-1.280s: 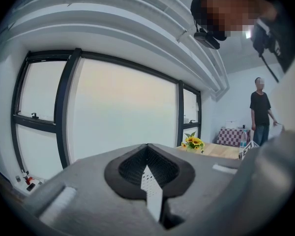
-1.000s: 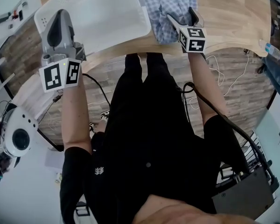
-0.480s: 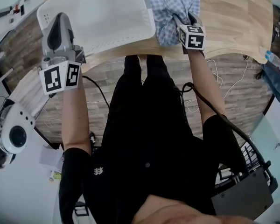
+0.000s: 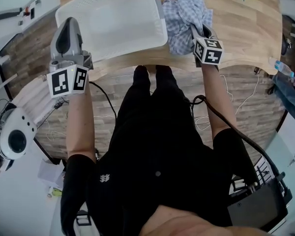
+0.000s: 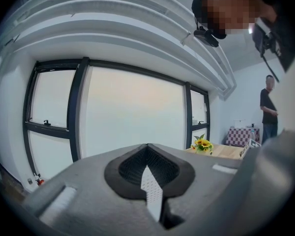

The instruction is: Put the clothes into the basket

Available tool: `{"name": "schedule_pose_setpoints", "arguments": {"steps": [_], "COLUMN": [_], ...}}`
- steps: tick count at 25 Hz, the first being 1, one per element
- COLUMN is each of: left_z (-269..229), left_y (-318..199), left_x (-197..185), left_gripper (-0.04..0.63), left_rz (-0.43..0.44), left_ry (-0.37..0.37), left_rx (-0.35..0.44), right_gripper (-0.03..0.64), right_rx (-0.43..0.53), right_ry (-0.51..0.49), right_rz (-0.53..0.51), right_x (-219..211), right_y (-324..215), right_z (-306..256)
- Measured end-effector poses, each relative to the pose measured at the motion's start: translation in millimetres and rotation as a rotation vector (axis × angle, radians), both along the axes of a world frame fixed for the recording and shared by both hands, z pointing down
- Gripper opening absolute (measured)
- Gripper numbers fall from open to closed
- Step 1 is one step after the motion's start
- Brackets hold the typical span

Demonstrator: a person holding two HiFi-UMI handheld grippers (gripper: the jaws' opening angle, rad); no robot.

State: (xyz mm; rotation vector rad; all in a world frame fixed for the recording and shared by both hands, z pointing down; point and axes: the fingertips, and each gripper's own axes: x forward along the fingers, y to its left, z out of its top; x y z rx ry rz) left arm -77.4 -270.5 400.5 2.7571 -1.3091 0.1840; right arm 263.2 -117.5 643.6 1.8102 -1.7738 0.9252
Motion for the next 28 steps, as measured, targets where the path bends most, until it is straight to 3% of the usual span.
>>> {"name": "schedule_pose_setpoints", "arguments": {"steps": [15,28], "left_z": [-45,-101], "left_y": [3,7], "left_x": [-3,-2], "left_gripper": [0.000,0.000], "left_rz": [0.020,0.022], "left_ry": [0.049,0.089], "left_rx": [0.067,0.166], "right_gripper": [0.095,0.095], "right_rx": [0.185,0.430], "right_ry": [0.091,0.183], "right_rz": [-0.011,-0.078], "right_x": [6,-13], "right_y": [-32,-50], "right_z": [-125,-266]}}
